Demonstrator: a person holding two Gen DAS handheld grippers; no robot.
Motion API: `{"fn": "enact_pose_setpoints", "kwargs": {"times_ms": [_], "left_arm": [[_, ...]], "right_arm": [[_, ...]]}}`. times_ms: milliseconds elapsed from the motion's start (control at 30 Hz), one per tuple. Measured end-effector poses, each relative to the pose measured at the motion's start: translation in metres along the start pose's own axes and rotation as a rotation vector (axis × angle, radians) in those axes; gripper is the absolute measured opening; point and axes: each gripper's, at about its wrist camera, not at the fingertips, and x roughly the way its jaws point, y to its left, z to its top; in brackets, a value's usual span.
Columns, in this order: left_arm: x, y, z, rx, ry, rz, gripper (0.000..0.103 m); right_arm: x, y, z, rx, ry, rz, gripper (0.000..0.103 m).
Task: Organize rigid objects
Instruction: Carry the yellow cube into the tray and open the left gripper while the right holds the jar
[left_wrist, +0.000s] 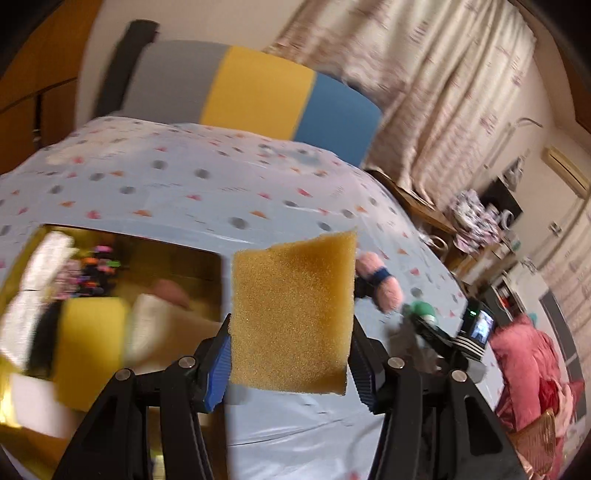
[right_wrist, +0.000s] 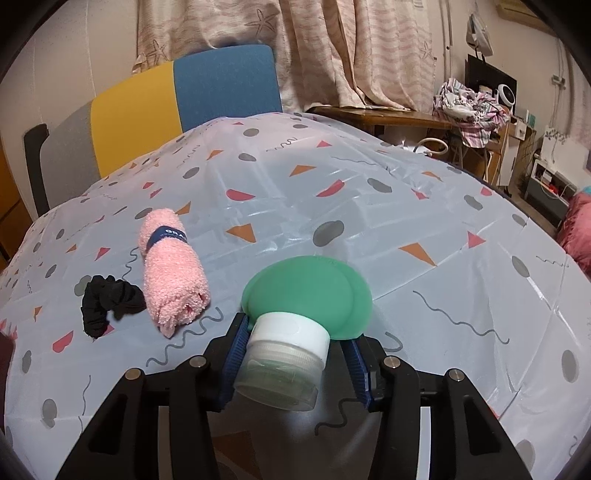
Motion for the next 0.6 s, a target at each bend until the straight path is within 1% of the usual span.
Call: {"fn": "enact_pose_setpoints", "kwargs": {"times_ms": [100,200,233,267,333,400,467,600], "left_arm": [[-0.006,0.028,0.005,-0.045,-0.003,0.044,0.056],[0.001,0.059,0.020,-0.116,0.010,0.057,0.056],[0.004,0.065,0.024,-0.123,0.022,0.059,0.056],[0.013,0.074,0.031,-0.122,0.052,0.066,0.056],[0.025,0.084,0.041,-0.122,0.072,0.117,0.056],[0.043,0.092,0.052,-0.094,0.111,0.141,0.056],[0.054,0.101,0.057,-0.083,0.119,0.174,0.056],[0.075,0.116,0.064,-0.084,0.136,0.196,0.057]], "right_arm": [[0.000,0.002,0.000,-0.011,0.000,-0.009,0.050],[-0.001,0.006,0.000,-0.031,-0.004,-0.023,0.050],[-0.002,0.008,0.000,-0.038,-0.007,-0.027,0.050],[-0.003,0.009,0.000,-0.045,-0.010,-0.031,0.050],[-0.004,0.011,-0.001,-0.057,-0.013,-0.041,0.050],[-0.003,0.012,0.000,-0.062,-0.011,-0.043,0.050],[-0.002,0.012,-0.001,-0.062,-0.004,-0.046,0.050],[-0.001,0.012,-0.001,-0.062,0.003,-0.053,0.050]]}}
